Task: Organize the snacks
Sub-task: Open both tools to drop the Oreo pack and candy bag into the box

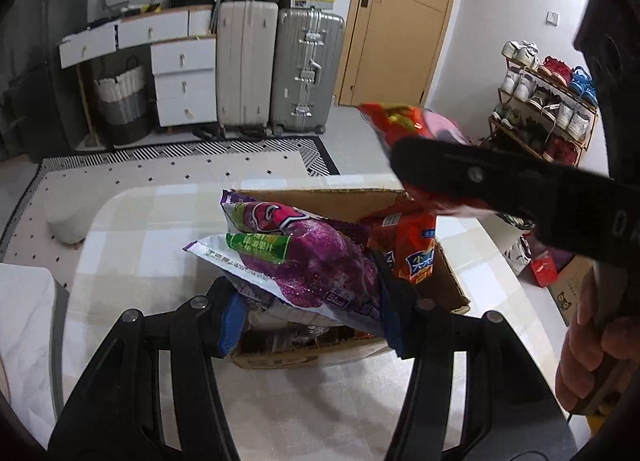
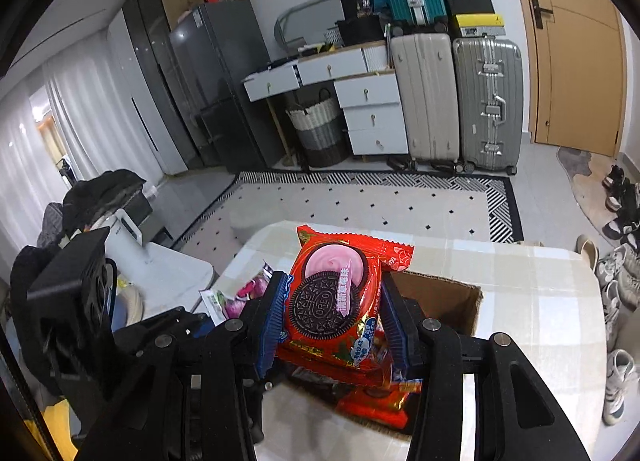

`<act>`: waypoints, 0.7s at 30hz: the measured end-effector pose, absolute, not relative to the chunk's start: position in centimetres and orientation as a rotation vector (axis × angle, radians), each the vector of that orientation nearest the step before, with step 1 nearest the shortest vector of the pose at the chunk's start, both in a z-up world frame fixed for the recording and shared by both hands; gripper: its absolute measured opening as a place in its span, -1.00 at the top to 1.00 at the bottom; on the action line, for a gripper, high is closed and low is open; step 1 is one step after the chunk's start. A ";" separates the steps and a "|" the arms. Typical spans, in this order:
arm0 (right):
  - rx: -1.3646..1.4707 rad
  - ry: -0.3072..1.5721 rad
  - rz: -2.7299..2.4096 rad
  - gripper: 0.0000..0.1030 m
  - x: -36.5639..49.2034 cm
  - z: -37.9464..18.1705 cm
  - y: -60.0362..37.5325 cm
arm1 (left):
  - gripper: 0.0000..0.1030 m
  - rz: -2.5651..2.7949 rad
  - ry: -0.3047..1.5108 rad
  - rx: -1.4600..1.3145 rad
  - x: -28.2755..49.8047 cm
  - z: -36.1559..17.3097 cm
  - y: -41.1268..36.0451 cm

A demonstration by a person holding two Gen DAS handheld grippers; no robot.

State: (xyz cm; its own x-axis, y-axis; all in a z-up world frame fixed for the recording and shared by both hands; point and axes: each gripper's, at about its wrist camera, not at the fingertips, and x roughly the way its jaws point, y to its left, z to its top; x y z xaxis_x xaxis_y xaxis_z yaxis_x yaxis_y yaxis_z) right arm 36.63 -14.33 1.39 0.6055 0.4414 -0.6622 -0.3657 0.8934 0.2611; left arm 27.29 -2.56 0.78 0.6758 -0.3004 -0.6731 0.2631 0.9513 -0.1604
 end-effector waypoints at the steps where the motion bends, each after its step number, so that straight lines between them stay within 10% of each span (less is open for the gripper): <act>1: 0.101 0.802 0.468 0.12 37.3 1.1 -14.2 | -0.02 -0.321 0.773 -0.049 27.9 0.4 -2.7; 14: 0.106 0.901 0.440 0.11 41.5 -2.8 -14.0 | -0.04 -0.428 0.833 -0.006 33.6 -3.6 -4.9; 21: 0.101 0.898 0.437 0.11 40.9 -2.8 -14.0 | -0.50 -0.407 0.832 0.016 35.0 -3.5 -5.4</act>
State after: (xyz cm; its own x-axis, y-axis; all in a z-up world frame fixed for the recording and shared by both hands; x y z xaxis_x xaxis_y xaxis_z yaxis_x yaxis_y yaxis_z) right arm 40.94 -13.96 -2.84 0.5416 0.4092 -0.7343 -0.3258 0.9074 0.2653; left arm 35.04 -5.40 -3.46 0.6010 -0.3450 -0.7210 0.3574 0.9228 -0.1437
